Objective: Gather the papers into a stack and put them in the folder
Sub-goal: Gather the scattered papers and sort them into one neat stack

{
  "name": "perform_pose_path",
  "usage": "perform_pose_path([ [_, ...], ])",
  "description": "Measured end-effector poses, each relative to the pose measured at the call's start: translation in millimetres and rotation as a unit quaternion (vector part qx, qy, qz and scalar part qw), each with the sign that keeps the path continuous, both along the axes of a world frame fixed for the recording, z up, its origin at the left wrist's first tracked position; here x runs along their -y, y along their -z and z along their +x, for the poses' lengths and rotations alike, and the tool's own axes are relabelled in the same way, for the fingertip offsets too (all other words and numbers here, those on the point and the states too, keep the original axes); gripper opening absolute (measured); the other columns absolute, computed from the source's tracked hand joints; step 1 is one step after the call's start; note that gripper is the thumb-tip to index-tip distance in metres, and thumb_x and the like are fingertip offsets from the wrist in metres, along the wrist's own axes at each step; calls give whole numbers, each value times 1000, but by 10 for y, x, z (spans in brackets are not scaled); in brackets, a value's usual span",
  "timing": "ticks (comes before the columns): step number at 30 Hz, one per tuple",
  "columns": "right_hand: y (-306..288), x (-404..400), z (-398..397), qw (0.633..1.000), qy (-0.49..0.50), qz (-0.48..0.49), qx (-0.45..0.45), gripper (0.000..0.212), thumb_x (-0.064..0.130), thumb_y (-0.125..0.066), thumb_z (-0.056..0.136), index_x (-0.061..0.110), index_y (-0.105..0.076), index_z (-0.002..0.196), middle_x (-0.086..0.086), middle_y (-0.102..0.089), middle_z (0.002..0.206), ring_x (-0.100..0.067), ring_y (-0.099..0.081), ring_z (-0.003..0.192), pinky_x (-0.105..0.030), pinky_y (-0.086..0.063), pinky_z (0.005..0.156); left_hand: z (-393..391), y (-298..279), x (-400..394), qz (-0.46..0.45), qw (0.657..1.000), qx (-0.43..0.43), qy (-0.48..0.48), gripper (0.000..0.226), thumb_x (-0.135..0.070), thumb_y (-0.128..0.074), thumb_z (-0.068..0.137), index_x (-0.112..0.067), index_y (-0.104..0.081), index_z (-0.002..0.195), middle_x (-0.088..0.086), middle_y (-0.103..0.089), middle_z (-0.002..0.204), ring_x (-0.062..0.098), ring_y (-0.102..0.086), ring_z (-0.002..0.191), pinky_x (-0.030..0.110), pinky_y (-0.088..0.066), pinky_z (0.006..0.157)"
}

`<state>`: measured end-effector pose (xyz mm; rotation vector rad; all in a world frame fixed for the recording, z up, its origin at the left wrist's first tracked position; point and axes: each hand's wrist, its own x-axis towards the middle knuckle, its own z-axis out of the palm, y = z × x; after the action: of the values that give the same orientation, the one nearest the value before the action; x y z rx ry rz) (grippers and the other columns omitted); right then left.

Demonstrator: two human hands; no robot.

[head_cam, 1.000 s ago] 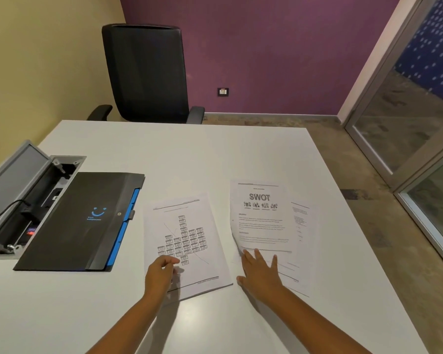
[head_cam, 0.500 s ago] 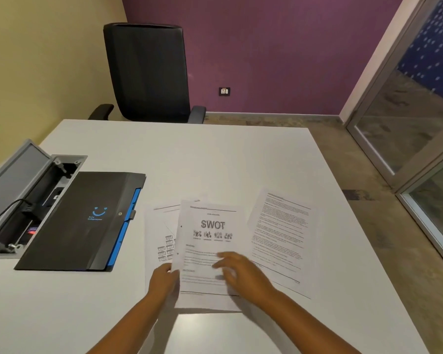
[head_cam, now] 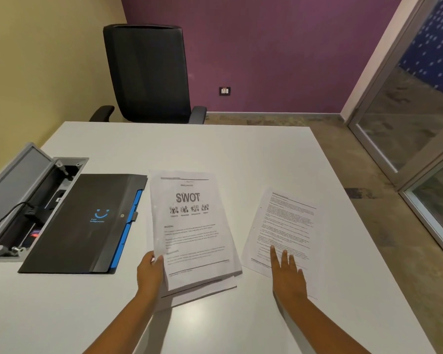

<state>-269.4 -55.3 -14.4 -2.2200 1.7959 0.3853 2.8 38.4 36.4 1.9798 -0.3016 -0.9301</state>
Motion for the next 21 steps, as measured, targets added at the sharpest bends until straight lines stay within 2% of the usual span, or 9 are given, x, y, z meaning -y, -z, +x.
perform_pose_path([
  [2,7,-26,16,1000,3,9,-4,80,8,-34,95,15,36,132,-17,1,156,-32,-6,145,-45,-22,114,22,25,-4,15,1000,-12,0,26,-12,-46,94,-2,-50,118,14,-57,108,35,-56,102,48,-47,92],
  [4,33,-66,60,999,-5,-24,30,87,21,-36,97,19,46,126,-21,-18,153,-34,-24,140,-50,-31,109,16,57,-17,33,998,-41,18,23,-11,-47,94,-1,-50,115,14,-57,106,33,-54,98,47,-46,90],
  [6,81,-33,58,998,11,-46,45,74,41,-23,98,17,36,134,-23,-31,148,-35,-36,135,-54,-37,104,-18,78,-54,49,996,-61,40,16,-11,-48,93,-3,-52,106,14,-57,102,31,-54,93,45,-46,87],
  [9,102,-86,28,999,38,27,9,79,69,14,78,12,29,131,-11,5,157,-27,0,146,-51,-14,115,-30,110,-123,58,995,-71,45,7,-10,-48,93,-8,-55,93,17,-61,104,34,-57,94,47,-49,88],
  [10,99,-81,26,999,31,25,-10,93,74,30,61,15,29,132,-8,9,157,-25,3,146,-50,-12,115,-27,120,-132,58,995,-73,43,7,-10,-48,93,-7,-55,94,17,-61,104,34,-57,95,47,-49,88],
  [11,102,-86,22,999,30,25,-14,100,74,34,54,16,27,135,-7,9,157,-24,4,146,-50,-13,115,-24,126,-135,59,995,-73,44,8,-10,-48,93,-6,-54,96,17,-61,104,34,-57,94,47,-49,88],
  [13,103,-96,21,999,31,37,1,85,72,1,78,18,24,140,-6,7,158,-23,3,146,-48,-13,116,-30,127,-130,60,995,-69,48,9,-10,-48,93,-6,-54,98,16,-61,103,33,-56,93,47,-48,87],
  [15,65,-87,26,998,37,42,15,82,60,-30,90,21,17,145,-4,2,158,-22,-1,146,-46,-14,117,-35,114,-125,58,995,-69,48,8,-9,-46,94,-7,-54,93,14,-59,100,32,-55,92,45,-48,85],
  [21,49,-60,24,998,41,12,50,74,52,-41,91,20,-6,148,0,-21,156,-20,-21,143,-40,-24,114,-78,97,-100,49,995,-67,53,9,-7,-45,94,-4,-52,99,11,-57,95,29,-53,90,40,-45,79],
])
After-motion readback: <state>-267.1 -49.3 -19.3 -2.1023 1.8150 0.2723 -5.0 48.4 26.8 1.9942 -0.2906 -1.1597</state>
